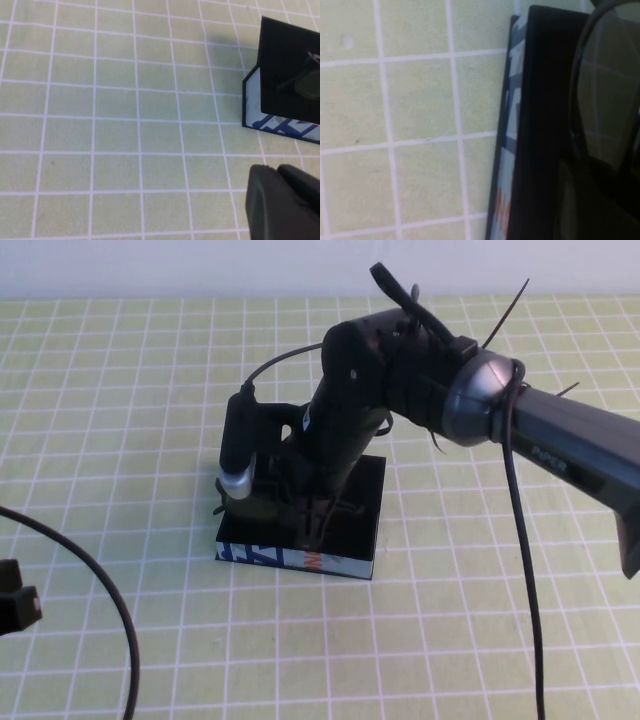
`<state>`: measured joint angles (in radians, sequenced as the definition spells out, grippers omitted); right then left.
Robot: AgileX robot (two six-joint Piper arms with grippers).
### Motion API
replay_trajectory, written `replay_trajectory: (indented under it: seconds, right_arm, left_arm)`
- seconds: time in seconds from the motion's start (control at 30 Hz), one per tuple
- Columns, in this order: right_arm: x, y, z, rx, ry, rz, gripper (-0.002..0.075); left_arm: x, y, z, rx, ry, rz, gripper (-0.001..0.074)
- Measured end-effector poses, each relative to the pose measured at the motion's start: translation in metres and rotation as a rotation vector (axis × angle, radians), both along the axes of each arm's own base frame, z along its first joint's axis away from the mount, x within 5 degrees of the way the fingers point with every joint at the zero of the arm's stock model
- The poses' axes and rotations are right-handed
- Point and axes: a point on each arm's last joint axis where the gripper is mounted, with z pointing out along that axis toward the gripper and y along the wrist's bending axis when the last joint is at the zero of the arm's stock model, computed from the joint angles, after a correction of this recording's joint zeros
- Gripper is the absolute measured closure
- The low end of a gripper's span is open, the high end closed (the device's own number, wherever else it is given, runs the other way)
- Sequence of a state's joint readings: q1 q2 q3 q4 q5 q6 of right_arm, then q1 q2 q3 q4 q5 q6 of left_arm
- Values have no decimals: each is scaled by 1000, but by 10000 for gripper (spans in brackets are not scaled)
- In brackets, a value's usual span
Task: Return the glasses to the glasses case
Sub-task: Place the glasses in the glasses case
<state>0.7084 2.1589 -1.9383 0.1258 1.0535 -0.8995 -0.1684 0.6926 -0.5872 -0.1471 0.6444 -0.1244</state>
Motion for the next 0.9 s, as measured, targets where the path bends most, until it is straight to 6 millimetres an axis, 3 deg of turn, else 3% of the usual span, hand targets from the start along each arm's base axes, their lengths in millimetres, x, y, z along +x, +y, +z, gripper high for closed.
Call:
replay_trajectory:
  seconds: [0.3, 0.9]
  right_arm:
    - [8, 2, -18, -41, -26, 2, 662]
    - [9, 2, -18, -43, -33, 2, 587]
  left_arm:
    - [0, 0, 0, 0, 1, 0, 738]
    - [-1, 0, -1, 5, 10, -4, 738]
